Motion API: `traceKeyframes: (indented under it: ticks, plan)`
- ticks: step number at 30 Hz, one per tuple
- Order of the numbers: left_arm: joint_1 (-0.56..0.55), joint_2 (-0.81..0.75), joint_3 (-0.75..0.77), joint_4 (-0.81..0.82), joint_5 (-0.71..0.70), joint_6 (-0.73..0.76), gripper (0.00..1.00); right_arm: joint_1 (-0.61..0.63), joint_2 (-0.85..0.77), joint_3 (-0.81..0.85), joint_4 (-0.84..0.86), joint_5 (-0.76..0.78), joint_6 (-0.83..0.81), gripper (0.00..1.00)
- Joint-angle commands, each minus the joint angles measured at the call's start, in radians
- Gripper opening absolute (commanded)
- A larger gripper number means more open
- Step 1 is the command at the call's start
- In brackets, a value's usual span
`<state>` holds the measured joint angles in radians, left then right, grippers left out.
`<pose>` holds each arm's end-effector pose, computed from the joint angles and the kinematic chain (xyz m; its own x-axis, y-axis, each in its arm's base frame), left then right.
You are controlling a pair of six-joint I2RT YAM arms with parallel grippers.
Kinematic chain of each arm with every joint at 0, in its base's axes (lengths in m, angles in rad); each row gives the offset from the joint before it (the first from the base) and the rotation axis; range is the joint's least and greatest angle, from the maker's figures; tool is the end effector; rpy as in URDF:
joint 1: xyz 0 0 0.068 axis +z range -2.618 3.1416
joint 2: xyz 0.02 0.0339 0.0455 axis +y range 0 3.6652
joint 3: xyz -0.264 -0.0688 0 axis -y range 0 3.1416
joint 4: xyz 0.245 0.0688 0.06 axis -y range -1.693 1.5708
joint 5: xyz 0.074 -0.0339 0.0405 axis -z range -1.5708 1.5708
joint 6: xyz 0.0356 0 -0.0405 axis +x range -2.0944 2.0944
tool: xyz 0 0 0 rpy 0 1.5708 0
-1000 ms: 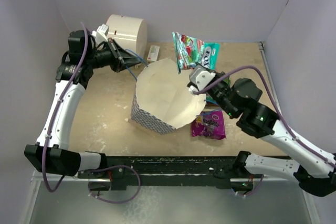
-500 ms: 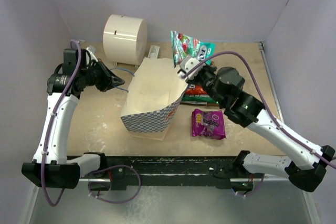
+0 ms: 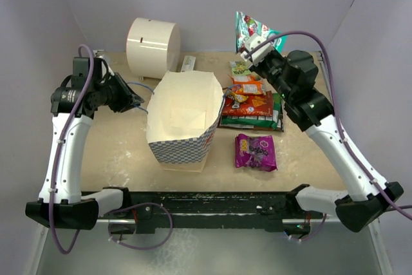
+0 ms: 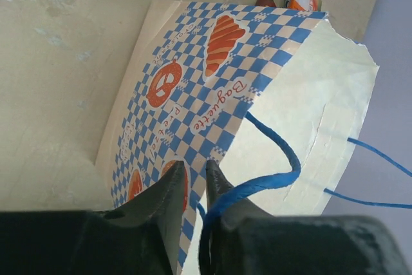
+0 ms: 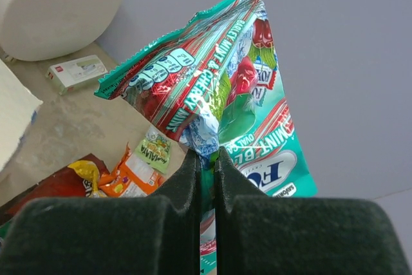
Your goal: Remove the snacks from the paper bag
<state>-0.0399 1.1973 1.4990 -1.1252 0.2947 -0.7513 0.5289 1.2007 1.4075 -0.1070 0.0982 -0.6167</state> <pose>0.2126 -0.0188 0.4101 -0.6963 -0.6259 -0.3513 -0.3283 0.7130 -0.6196 0.2270 0.1286 0.4796 0.3119 -0.4844 -0.8174 -0.2912 0.7702 -0.5675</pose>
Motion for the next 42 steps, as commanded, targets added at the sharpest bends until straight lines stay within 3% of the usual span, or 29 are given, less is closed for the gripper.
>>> traceKeyframes:
  ticks: [1, 6, 10, 17, 21, 34, 42]
  plan:
    - [0.006, -0.011, 0.072, 0.000, -0.036, 0.056, 0.28, -0.131, 0.029, -0.124, 0.105, -0.191, -0.017, 0.00]
    - [0.006, -0.032, 0.079, 0.007, -0.023, 0.078, 0.49, -0.211, 0.125, -0.218, 0.152, -0.236, -0.051, 0.00]
    - [0.006, -0.047, 0.103, 0.001, -0.019, 0.115, 0.64, -0.213, 0.213, -0.217, 0.071, -0.259, -0.199, 0.00]
    - [0.007, -0.052, 0.200, -0.040, -0.046, 0.191, 0.78, -0.212, 0.313, -0.201, -0.061, -0.145, -0.400, 0.00]
    - [0.006, -0.051, 0.256, -0.062, -0.068, 0.236, 0.94, -0.210, 0.350, -0.197, -0.076, -0.164, -0.412, 0.00]
    - [0.005, -0.069, 0.315, -0.074, -0.073, 0.346, 0.98, -0.197, 0.412, -0.196, -0.084, -0.237, -0.267, 0.00]
    - [-0.035, -0.072, 0.370, -0.080, -0.106, 0.393, 0.99, -0.193, 0.313, -0.191, -0.140, -0.220, -0.091, 0.51]
